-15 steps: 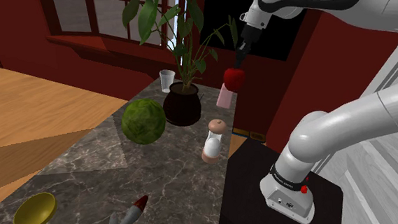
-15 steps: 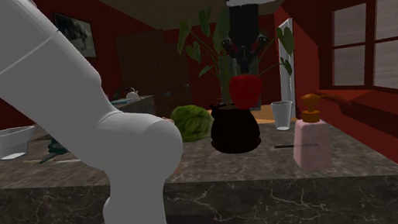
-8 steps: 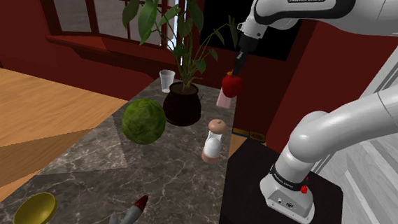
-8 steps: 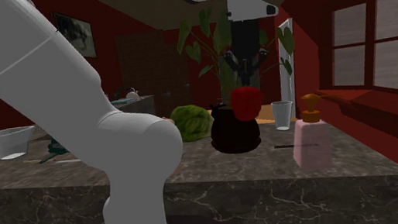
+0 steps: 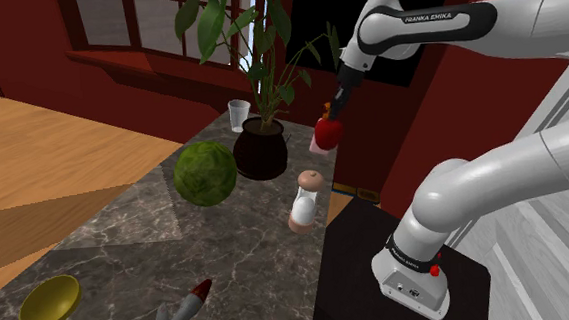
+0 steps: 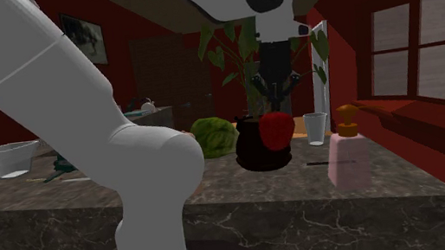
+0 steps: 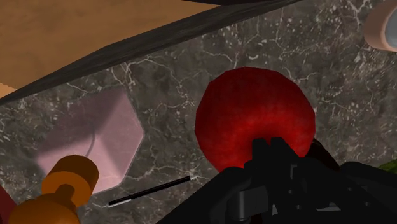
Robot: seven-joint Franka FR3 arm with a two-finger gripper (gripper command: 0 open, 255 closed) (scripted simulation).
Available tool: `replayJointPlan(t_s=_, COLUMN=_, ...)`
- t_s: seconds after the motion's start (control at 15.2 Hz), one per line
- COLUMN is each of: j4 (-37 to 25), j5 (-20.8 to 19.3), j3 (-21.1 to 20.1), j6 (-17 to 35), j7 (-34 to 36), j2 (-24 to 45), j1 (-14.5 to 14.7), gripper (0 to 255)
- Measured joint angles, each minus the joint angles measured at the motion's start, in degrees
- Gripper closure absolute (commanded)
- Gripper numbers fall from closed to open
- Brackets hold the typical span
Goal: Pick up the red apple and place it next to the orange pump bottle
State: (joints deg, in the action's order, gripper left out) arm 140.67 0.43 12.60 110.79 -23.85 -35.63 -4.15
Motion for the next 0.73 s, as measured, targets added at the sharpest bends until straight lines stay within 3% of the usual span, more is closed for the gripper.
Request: replayJointPlan(t_s=0.73, j4=7.12, j5=-0.13, j3=1.04, j6=8.85, j7=-1.24, j2=1.80, j1=-0.13, gripper=255)
